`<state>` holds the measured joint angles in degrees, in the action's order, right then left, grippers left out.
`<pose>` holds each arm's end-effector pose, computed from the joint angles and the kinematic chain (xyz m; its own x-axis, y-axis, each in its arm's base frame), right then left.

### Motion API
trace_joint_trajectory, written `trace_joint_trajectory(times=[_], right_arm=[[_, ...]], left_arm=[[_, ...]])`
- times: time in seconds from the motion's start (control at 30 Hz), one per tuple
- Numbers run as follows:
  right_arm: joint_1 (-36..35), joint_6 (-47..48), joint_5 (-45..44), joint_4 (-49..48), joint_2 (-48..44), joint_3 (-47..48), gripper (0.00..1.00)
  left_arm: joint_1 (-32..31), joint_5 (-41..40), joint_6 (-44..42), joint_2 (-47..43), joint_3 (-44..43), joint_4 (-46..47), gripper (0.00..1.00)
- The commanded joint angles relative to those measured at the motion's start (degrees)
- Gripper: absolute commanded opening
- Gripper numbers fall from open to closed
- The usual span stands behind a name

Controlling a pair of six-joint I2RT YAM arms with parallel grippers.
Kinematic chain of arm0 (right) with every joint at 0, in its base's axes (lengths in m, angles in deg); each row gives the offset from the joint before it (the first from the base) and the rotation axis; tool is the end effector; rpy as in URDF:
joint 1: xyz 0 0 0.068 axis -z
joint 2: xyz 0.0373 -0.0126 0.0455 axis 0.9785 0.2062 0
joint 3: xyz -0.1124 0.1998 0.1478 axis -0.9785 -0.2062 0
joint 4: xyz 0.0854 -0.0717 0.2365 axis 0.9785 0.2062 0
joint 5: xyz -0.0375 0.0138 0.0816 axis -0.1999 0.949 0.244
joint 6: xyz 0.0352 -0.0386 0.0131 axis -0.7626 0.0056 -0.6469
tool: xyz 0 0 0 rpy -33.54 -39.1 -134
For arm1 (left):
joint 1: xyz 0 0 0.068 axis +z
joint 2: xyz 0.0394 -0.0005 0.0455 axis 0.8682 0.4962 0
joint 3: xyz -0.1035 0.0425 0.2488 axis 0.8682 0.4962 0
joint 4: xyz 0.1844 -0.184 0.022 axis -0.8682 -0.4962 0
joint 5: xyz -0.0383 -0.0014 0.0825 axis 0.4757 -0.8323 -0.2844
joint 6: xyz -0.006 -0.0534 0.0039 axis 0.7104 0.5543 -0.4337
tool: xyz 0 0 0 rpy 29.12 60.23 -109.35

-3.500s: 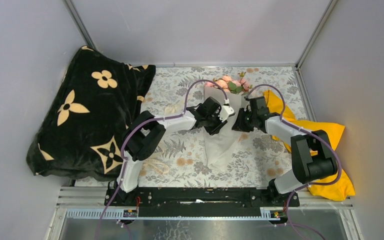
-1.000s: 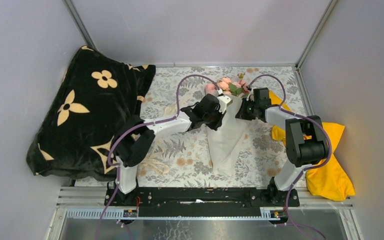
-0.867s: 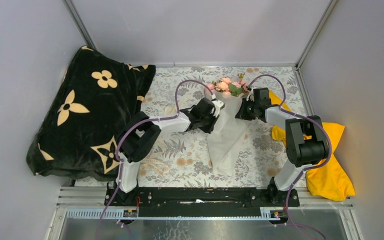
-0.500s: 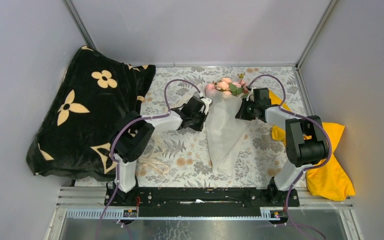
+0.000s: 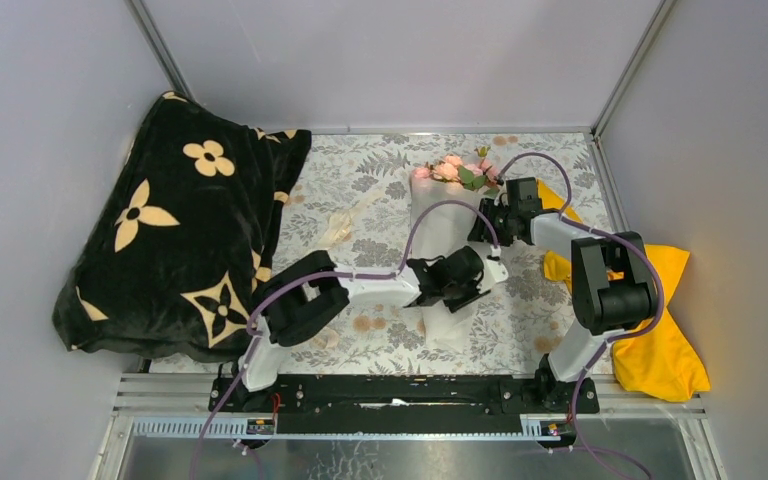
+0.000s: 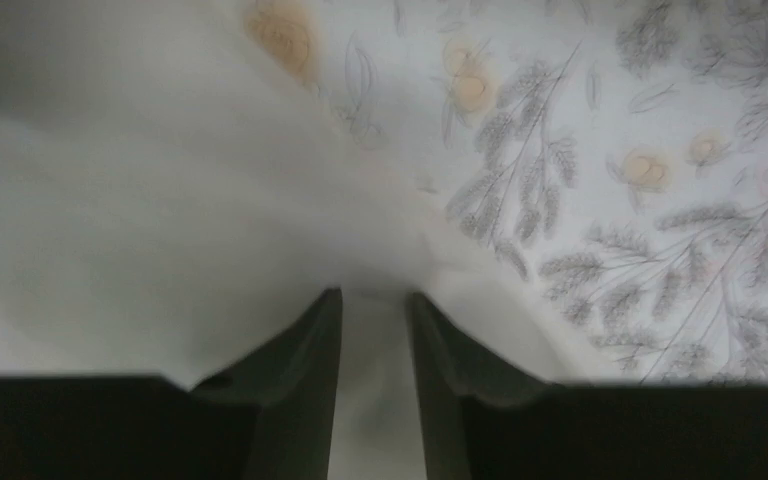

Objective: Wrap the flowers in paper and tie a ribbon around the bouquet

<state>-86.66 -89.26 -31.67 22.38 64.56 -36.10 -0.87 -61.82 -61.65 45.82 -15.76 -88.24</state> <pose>0.3438 0.0620 0.1653 -0.7862 0.1295 -0.6042 -0.1373 0.9168 0.3751 0.2133 -0.3884 0.1662 -0.2526 0.6601 -0.7074 0.9121 0.4064 0.0536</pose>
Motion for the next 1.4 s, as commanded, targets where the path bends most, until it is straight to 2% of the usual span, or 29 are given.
trace_joint_trajectory(times=[0.0,0.1,0.23,0.43,0.6,0.67,0.7,0.73,0.87,0.9,1.07,1.13,1.23,1.37], right_arm=[[0.3,-0.86,-5.41,5.62,-3.57,1.78,0.57],[0.42,-2.8,-10.81,9.63,-5.28,1.66,0.76],[1.44,-5.03,-12.35,11.99,-8.54,-0.93,0.88],[1.96,-6.97,-6.17,10.51,-9.39,-5.1,0.93],[2.09,-8.39,-0.56,6.36,-4.49,-6.67,0.91],[2.14,-9.04,3.01,3.9,-2.07,-7.26,0.84],[2.22,-9.23,4.54,3.08,-0.77,-7.32,0.77],[2.22,-9.47,5.82,2.05,0.12,-7.4,0.65],[2.55,-9.99,6.8,-0.14,0.35,-8.32,0.03],[2.64,-10.01,6.3,-0.29,-0.09,-8.56,0.0],[3.3,-9.18,6.17,-0.4,-1.95,-8.58,0.0],[3.28,-8.78,6.8,-0.53,-2.34,-8.64,0.0],[3.28,-8.23,7.31,-0.28,-2.74,-8.49,0.0],[3.28,-7.57,7.4,0.5,-2.82,-7.94,0.0]], left_arm=[[-3.12,-3.38,-9.91,4.63,1.76,-0.4,0.4],[-3.74,-4.51,-11.26,5.16,2.66,-0.4,0.4],[-3.83,-4.51,-11.47,5.48,3.27,-0.17,0.41],[-3.83,-4.18,-10.98,5.7,3.13,0.09,0.41],[-3.83,-4.35,-10.91,5.23,3.27,0.17,0.42],[-3.83,-4.1,-10.75,4.91,3.23,0.01,0.42],[-3.83,-3.92,-10.62,4.65,3.14,-0.26,0.42],[-3.83,-3.65,-10.43,4.26,3.01,-0.66,0.42],[-3.83,-1.63,-9.56,0.59,0.85,-4.81,0.42],[-3.78,0.41,-9.23,-0.81,-0.08,-6.94,0.46],[-0.66,9.75,-9.13,-10.14,-5.17,-20.42,0.75],[4.54,12.6,-8.62,-13.75,-4.9,-23.68,0.81],[16.69,9.84,-9.13,-17.18,-1.73,-24.96,0.84],[32.26,7.47,-8.99,-15.86,-0.03,-24.99,0.84]])
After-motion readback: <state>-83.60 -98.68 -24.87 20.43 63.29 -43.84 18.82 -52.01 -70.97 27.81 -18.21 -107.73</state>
